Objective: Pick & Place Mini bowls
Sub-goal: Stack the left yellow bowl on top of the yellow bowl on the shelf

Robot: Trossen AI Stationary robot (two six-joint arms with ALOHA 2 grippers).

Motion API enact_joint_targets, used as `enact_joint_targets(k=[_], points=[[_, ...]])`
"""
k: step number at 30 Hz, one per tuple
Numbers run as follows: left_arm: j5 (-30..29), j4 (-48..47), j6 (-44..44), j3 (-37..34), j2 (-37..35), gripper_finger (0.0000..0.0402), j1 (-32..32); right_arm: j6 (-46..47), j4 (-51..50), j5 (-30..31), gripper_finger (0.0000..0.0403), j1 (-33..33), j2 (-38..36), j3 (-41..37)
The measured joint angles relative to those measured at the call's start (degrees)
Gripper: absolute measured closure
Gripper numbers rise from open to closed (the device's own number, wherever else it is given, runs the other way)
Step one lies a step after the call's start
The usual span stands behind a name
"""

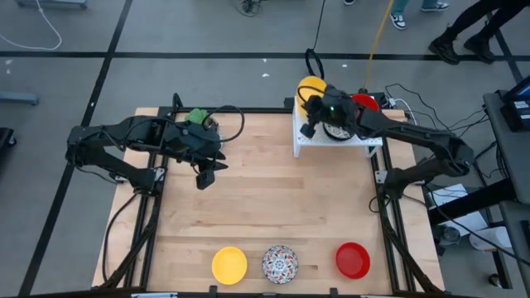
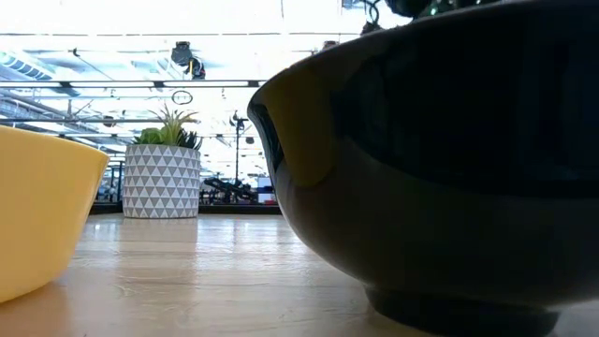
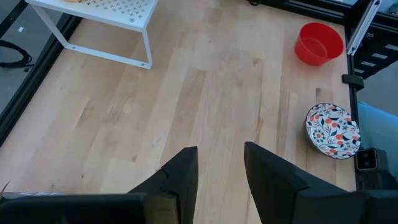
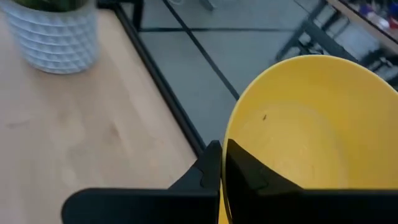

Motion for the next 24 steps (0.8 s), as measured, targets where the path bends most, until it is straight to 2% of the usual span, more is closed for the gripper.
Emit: enact_joint_targets(k=[8,24], points=[[-0.04,0.02,0.0,0.0,0.0,0.027,0.0,1.43,-0.15,-0.03,0.0403,-4.44,3.04,0.0],[-0.11,0.02,1.55,0.0,0.0,0.027,0.0,2.99,-3.14,-2.98,0.0402,-4.5,3.18,0.0]])
